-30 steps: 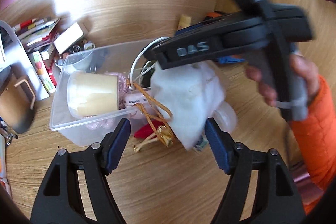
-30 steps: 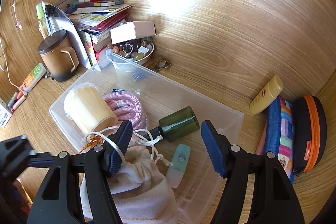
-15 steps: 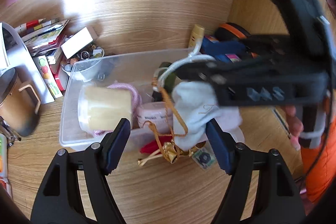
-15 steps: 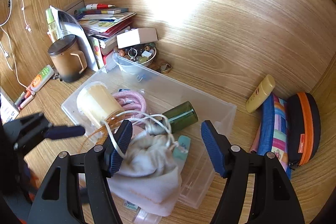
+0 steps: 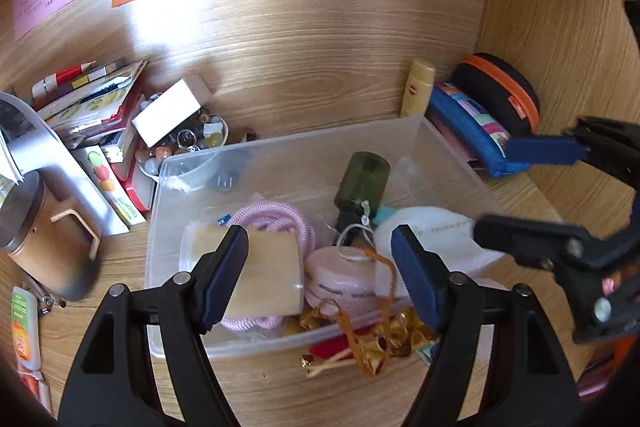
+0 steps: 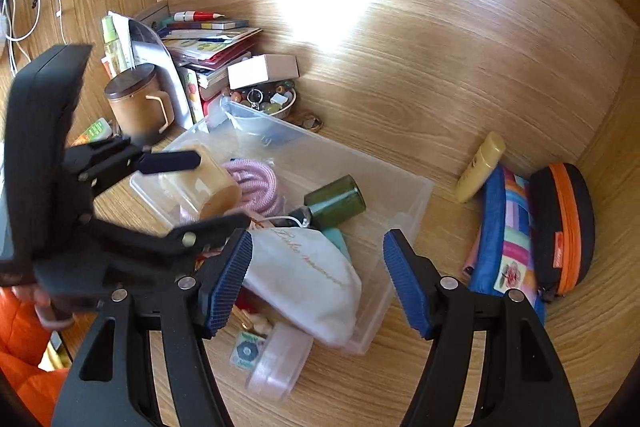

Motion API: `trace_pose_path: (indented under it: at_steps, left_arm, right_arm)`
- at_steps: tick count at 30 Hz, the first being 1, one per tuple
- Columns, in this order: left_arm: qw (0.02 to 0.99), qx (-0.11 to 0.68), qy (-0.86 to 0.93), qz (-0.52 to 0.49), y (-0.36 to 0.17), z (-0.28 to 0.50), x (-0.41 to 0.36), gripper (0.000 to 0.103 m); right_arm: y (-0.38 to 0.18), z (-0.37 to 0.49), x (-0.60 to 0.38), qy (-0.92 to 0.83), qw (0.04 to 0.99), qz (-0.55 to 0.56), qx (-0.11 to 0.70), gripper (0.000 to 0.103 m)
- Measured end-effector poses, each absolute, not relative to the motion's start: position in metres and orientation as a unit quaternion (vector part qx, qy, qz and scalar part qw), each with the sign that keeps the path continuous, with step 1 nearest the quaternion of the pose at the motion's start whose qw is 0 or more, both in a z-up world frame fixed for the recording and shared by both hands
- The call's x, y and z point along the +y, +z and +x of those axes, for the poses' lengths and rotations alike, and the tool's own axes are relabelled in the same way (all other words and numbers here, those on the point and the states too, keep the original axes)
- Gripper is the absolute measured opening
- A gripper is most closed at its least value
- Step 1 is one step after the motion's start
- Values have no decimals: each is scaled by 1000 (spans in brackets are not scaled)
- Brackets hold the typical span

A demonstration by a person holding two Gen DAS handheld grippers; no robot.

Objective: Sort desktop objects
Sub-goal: 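Withdraw both grippers up and out of the clear box, then move the right gripper to the white round container while the left approaches the red pouch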

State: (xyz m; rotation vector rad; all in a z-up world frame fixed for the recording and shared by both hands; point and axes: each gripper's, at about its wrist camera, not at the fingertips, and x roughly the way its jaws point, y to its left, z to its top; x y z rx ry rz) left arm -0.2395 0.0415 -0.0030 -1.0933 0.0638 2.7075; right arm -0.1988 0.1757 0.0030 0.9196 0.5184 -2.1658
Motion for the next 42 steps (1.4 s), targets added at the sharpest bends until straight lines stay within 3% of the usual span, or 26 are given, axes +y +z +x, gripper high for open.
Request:
trace_pose_path:
  at_steps: [6, 11, 14, 16, 21, 42]
  left_arm:
    - [100, 0, 927, -361, 7, -236, 27, 74]
    - [81, -4, 932, -353, 12, -225, 15, 76]
    - [68, 2, 935, -347, 12, -218, 11, 86]
    - [63, 6, 937, -343, 13, -212, 9, 90]
    - [62, 11, 938, -341, 12, -199, 6, 97]
    - [82, -13, 918, -388, -26, -156, 5, 97]
  right_arm:
    - [4, -197, 185, -845, 353, 353, 193, 65]
    - [3, -192, 189, -850, 351, 348, 183, 72]
    - [-1, -187, 190, -853, 345, 347, 182, 74]
    - [-4, -184, 191, -856, 339, 346, 182, 82]
    - [-12, -174, 194, -860, 328, 348, 177, 82]
    - [-53, -145, 224, -859, 304, 392, 126, 83]
